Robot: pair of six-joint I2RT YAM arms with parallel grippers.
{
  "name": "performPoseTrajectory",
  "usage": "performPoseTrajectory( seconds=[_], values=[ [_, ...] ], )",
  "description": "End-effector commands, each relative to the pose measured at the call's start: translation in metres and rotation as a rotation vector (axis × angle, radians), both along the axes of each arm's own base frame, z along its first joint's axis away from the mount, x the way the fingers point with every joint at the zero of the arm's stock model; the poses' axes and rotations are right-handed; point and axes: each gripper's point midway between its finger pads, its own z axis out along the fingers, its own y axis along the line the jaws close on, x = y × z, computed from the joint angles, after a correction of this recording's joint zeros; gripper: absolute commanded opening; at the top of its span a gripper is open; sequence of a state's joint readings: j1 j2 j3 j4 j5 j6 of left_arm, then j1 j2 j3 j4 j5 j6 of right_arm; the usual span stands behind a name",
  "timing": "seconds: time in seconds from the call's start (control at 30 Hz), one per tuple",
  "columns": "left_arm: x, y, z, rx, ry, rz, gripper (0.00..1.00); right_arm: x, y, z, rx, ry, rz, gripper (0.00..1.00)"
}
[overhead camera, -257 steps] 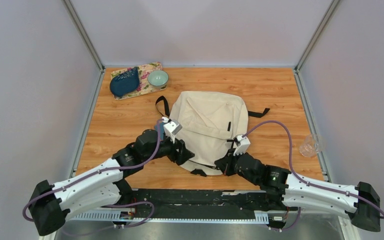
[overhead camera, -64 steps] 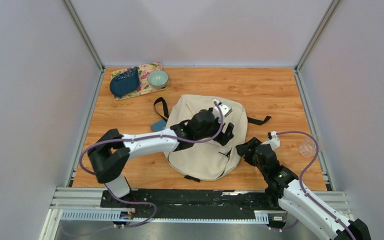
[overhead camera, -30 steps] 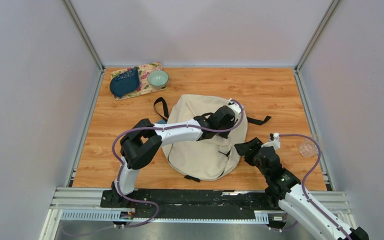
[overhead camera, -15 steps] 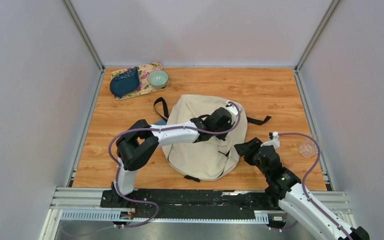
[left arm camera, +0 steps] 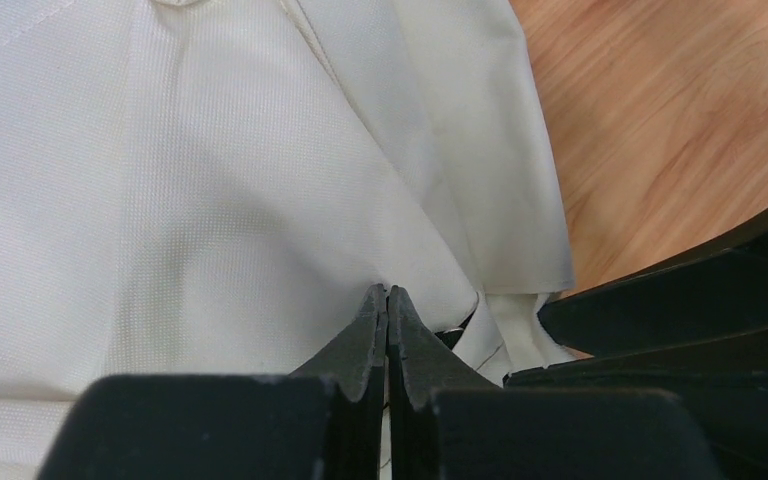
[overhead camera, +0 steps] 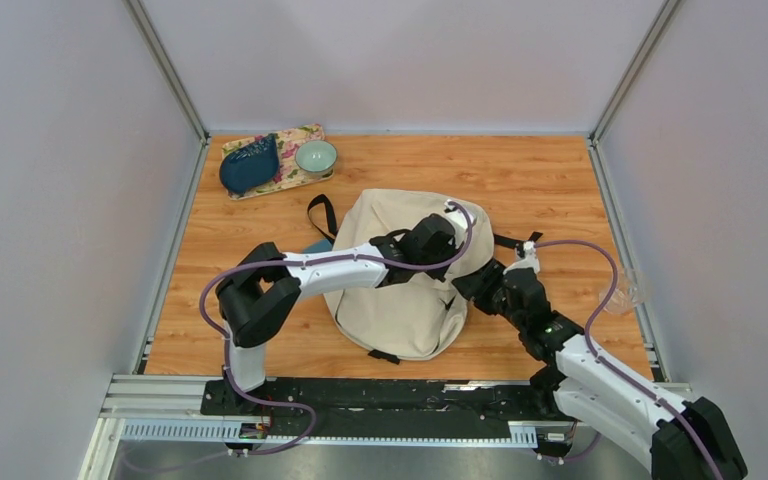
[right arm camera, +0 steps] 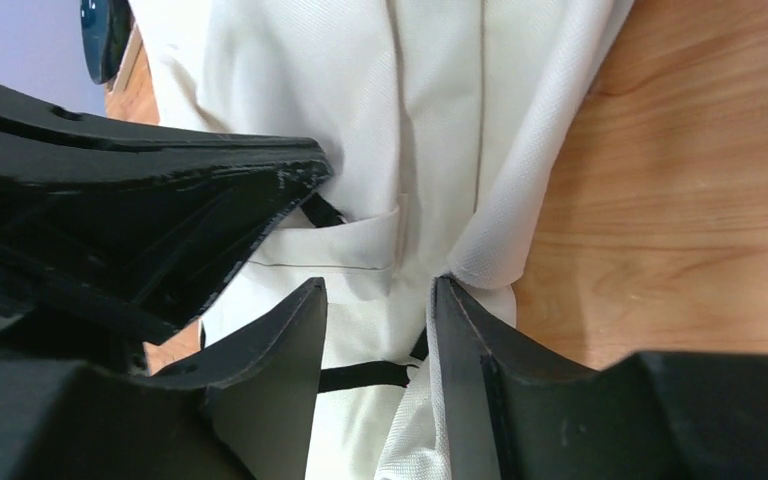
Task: Pack the student bag
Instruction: Unzip the student bag at the center of the board.
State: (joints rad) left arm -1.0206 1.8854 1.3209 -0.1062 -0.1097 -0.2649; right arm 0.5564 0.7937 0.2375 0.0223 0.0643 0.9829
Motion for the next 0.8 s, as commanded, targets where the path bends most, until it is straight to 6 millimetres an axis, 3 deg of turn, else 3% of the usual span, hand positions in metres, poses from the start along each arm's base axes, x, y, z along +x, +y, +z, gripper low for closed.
performPoseTrajectory(
  seconds=[0.0,0.03,0.1,0.23,0.33,0.47,0.53,0.77],
  values=[
    [0.000,0.000,0.032,-0.080,-0.031,0.004,0.00,0.020,-0.002,0.070,0.045,-0.183,-0.043,0.48],
    [0.000,0.000,0.033,-0.084,-0.034,0.004,0.00,0.015,-0.010,0.062,0.001,-0.152,-0.058,0.49],
    [-0.001,0.000,0.036,-0.091,-0.036,0.002,0.00,0.014,-0.020,0.073,-0.006,-0.195,-0.092,0.51],
    [0.000,0.002,0.040,-0.099,-0.044,0.005,0.00,0.007,-0.028,0.076,-0.016,-0.209,-0.102,0.52],
    [0.000,0.004,0.041,-0.103,-0.045,0.007,0.00,0.009,-0.020,0.070,0.017,-0.212,-0.079,0.53],
    [0.001,0.004,0.044,-0.109,-0.048,0.009,0.00,0.007,-0.002,0.043,0.045,-0.123,-0.020,0.49],
    [0.001,0.005,0.044,-0.109,-0.048,0.007,0.00,0.012,0.004,0.048,0.078,-0.144,-0.009,0.48],
    [0.001,0.006,0.043,-0.111,-0.041,0.010,0.00,0.016,0.017,0.032,0.081,-0.096,0.029,0.48]
  ],
)
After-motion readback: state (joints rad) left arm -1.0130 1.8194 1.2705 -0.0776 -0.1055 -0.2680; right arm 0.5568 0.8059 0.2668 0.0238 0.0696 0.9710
